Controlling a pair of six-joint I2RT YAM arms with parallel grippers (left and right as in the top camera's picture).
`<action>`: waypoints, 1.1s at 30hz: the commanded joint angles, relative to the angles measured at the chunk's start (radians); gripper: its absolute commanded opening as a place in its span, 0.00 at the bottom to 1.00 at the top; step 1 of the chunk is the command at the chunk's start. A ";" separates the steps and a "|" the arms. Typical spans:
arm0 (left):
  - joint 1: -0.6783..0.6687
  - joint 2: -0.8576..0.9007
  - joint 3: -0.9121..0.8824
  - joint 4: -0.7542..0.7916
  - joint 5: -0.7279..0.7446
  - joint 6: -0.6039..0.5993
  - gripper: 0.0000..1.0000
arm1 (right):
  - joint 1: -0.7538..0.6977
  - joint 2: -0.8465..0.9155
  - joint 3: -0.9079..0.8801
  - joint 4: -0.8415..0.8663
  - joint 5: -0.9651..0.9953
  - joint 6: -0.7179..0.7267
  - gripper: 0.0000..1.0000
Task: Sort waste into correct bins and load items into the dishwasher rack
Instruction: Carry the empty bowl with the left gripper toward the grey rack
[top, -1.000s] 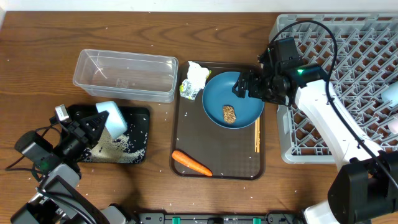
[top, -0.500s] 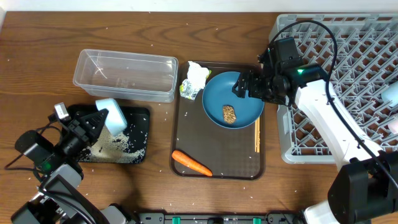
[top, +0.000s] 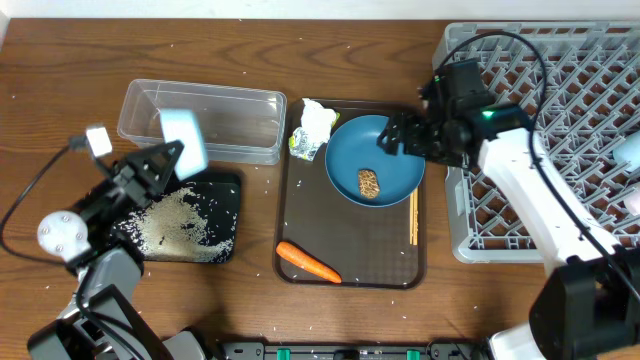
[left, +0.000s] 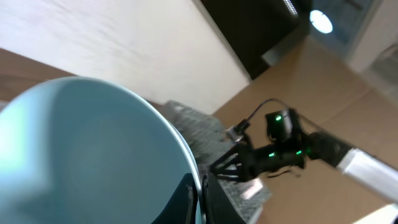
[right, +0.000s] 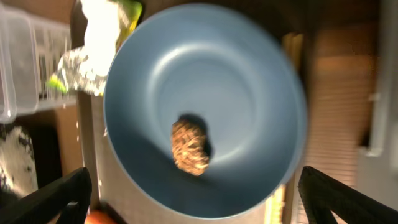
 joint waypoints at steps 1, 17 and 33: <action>-0.090 0.004 0.029 -0.036 -0.107 -0.079 0.06 | -0.082 -0.105 0.004 0.003 0.026 0.013 0.99; -0.732 0.089 0.277 -0.401 -0.624 0.105 0.06 | -0.426 -0.420 0.004 -0.033 0.025 0.036 0.99; -1.088 0.636 0.927 -0.484 -0.665 -0.006 0.06 | -0.483 -0.417 0.004 -0.094 0.085 0.109 0.99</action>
